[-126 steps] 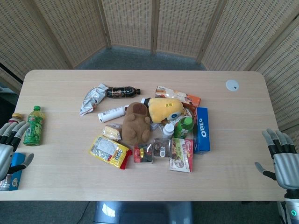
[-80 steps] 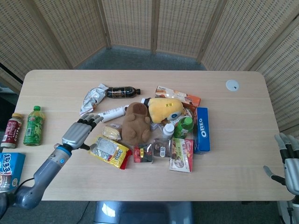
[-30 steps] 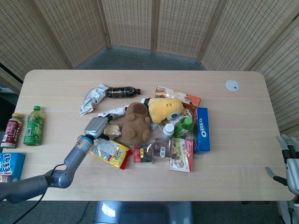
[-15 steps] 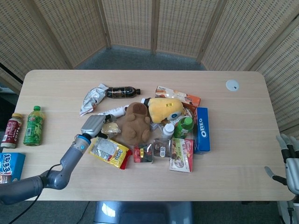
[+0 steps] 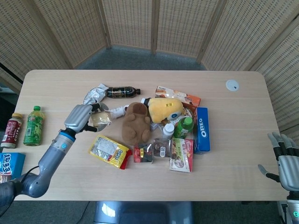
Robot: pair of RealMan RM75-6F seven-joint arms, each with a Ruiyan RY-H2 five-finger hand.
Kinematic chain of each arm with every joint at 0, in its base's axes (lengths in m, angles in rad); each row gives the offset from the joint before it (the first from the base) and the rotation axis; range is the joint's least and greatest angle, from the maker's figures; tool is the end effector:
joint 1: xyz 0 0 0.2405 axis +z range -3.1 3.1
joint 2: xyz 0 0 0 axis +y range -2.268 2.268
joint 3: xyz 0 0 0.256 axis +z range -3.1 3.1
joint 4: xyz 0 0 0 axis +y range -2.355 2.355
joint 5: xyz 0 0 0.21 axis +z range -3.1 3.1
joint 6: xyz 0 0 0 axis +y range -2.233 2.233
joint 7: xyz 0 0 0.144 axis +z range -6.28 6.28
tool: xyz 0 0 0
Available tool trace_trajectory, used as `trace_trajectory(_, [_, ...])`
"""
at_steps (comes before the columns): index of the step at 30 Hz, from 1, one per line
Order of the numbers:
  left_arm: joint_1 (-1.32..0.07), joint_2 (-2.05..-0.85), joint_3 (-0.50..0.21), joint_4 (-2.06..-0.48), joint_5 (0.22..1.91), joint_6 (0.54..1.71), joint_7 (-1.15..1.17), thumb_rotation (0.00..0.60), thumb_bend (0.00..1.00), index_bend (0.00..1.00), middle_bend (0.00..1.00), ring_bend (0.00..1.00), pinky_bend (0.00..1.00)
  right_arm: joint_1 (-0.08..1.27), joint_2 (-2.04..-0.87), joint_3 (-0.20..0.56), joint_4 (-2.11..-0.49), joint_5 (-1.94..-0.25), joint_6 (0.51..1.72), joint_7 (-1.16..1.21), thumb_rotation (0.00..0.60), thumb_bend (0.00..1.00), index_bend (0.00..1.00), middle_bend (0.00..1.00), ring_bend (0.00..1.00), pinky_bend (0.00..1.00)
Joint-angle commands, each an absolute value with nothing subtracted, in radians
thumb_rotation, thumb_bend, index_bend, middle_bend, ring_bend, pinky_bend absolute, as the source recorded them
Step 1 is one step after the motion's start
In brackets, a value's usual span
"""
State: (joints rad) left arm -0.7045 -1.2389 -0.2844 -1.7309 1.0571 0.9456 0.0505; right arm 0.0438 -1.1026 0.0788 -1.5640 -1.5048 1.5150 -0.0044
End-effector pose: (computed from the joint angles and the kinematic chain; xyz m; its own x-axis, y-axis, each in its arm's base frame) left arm -0.1381 0.3558 0.0821 0.1461 0.2682 0.9522 0.9608 -0.2679 -0.0720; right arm -0.3239 -0.1745 0.1772 0.4564 0.0429 0.8887 -0.8898 0.0274 0.4556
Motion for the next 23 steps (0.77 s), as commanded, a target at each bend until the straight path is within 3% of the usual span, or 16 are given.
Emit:
trace_trajectory(1, [-0.686,-1.130,-0.341,-1.842,1.053,0.995,0.053,0.600,0.29,0.34,0.45,0.61,0.48,0.046,-1.108,0.077,-1.560,-1.508,1.514,0.000,0.588,0.20,0.00,0.02,0.00,0.00])
trace_trajectory(10, [-0.670,-0.987,-0.444,-1.993,1.002,1.050,-0.012,0.600,0.28,0.34,0.45,0.61,0.47,0.046,-1.132,0.073,-1.534,-1.511,1.516,0.024,0.586,0.20,0.00,0.02,0.00,0.00])
trace_trajectory(23, [-0.671,-0.983,-0.436,-1.986,1.010,1.062,-0.059,0.600,0.28,0.34,0.45,0.61,0.47,0.049,-1.134,0.073,-1.531,-1.511,1.514,0.022,0.589,0.20,0.00,0.02,0.00,0.00])
